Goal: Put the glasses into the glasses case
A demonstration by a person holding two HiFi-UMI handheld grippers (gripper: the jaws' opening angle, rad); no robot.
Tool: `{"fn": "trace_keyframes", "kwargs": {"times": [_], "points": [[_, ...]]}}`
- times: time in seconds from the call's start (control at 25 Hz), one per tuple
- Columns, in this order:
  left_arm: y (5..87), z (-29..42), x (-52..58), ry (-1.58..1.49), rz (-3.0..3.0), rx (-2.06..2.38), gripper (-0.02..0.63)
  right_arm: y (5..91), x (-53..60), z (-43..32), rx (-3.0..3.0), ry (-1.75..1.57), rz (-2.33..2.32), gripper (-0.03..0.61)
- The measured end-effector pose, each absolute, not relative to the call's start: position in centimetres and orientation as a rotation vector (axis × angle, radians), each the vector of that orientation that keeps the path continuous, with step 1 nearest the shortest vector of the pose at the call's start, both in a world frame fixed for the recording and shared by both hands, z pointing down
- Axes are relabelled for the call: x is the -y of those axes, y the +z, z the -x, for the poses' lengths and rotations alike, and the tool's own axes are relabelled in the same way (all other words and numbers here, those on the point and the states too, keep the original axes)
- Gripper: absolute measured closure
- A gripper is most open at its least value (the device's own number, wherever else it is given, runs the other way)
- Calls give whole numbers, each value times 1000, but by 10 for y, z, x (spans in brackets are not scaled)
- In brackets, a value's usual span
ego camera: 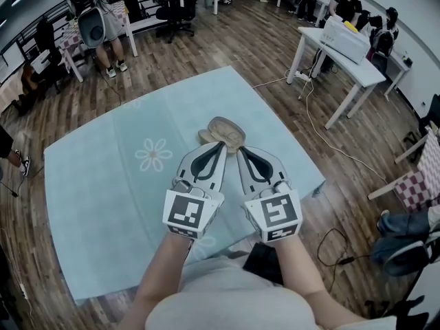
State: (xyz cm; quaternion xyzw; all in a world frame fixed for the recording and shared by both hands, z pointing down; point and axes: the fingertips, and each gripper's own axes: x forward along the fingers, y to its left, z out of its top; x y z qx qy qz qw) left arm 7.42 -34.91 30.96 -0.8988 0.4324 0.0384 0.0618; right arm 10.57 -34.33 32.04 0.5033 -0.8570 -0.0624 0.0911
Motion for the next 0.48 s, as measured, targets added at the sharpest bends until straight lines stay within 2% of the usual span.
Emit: {"fn": "trace_keyframes", "kwargs": {"times": [0.48], "points": [[309,-92,341,134,2736,-1267,606,318,344,-110,2549,-201,-1498,574]]}}
